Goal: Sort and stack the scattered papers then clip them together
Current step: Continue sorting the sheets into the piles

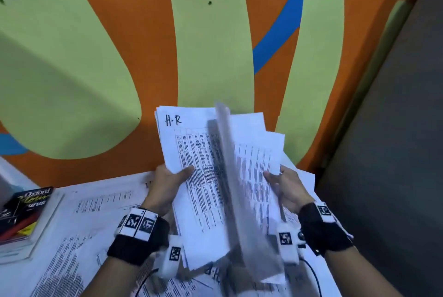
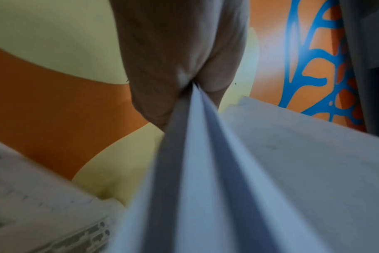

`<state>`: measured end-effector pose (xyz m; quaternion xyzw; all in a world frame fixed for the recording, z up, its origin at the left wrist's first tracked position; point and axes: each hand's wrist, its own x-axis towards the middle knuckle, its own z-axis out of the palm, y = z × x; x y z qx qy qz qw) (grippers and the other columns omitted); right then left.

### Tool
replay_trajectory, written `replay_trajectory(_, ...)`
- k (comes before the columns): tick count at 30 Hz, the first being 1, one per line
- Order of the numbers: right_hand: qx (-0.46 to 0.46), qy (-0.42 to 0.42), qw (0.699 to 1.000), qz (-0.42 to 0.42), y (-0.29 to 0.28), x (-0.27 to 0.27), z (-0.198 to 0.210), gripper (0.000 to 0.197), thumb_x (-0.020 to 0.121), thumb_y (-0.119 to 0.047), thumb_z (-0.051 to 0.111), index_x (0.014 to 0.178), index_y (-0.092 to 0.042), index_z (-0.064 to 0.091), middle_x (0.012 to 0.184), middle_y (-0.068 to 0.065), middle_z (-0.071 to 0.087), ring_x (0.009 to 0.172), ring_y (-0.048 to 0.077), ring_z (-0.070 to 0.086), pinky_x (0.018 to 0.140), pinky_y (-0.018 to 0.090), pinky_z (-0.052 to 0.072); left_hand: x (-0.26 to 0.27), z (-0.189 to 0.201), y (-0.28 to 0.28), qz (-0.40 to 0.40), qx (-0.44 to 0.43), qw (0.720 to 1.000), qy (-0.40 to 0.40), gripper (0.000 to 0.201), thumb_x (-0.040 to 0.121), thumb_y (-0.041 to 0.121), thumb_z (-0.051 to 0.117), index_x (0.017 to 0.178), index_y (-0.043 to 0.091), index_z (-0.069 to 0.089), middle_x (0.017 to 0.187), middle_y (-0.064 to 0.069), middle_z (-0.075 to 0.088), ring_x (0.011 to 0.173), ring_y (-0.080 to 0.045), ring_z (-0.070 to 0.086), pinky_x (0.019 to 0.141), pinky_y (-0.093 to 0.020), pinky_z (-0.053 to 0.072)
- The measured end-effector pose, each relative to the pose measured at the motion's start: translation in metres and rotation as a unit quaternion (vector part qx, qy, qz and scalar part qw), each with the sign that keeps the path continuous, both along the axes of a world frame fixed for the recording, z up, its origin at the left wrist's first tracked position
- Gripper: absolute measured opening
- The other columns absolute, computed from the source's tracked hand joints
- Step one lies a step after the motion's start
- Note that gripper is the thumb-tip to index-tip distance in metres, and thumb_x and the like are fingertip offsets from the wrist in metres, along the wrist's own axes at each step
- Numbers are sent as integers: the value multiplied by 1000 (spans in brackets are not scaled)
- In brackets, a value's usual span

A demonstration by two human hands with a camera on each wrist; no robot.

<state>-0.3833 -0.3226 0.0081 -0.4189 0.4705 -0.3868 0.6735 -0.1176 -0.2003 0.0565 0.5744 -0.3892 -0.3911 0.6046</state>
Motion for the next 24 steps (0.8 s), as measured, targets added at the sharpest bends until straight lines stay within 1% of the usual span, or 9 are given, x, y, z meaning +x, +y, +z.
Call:
replay_trajectory(5,43,-26,997,50,5,12,-16,99,66,-14,84,143,7,27,145,19,46,126,26,51,115,43,33,-8,-1,9,-66,56,996,13,19,94,8,55,106,6,70,103,-14,74,93,-30,71,72,-39,57)
replay_trajectory(9,78,-25,995,63,15,22,-14,65,91,-5,61,145,0,26,151,8,36,128,18,43,113,31,28,-6,-5,15,-109,80,991,23,31,80,16,64,109,6,68,108,-17,72,98,-34,69,76,-41,56)
replay_trajectory(12,43,3,998,45,19,24,-16,23,92,-4,58,115,-6,60,134,8,58,119,19,53,107,33,38,-8,-2,21,-116,62,989,59,39,80,36,65,113,14,69,115,-14,70,106,-34,66,92,-52,52)
replay_trajectory(15,-30,30,999,-24,25,31,-9,15,93,-4,57,102,-10,67,102,5,71,92,21,62,82,34,49,-2,-6,25,-91,13,986,140,62,92,66,30,132,27,55,131,-3,63,121,-23,59,101,-47,47)
replay_trajectory(17,-98,51,990,-84,29,38,3,10,92,-6,57,99,-6,63,84,5,67,74,22,58,65,33,48,-2,-5,26,-58,-1,996,63,71,78,79,42,130,32,53,129,3,64,122,-19,57,103,-48,45)
replay_trajectory(18,-144,58,982,-109,31,41,8,8,91,-7,58,98,-6,61,81,6,66,71,23,58,62,35,49,-4,-3,26,-31,-9,999,-3,73,69,79,56,125,32,55,122,5,67,117,-17,61,98,-47,49)
replay_trajectory(20,-255,71,955,-130,37,47,24,7,90,-10,61,97,-9,59,88,9,66,77,22,59,69,38,50,-5,5,24,1,-51,994,-99,66,70,54,75,124,22,54,113,4,71,107,-16,66,90,-41,54)
replay_trajectory(22,-331,52,933,-131,43,50,43,15,90,-12,63,102,-16,56,97,9,64,86,18,60,77,37,50,-5,18,20,29,-94,985,-140,58,77,32,75,126,11,53,115,1,69,108,-15,66,91,-34,54)
replay_trajectory(24,-350,48,928,-121,43,47,51,43,86,-15,69,122,-13,46,119,10,60,110,20,58,97,36,47,-1,29,18,46,-121,980,-148,58,75,24,79,124,4,55,112,2,69,104,-11,66,89,-30,54)
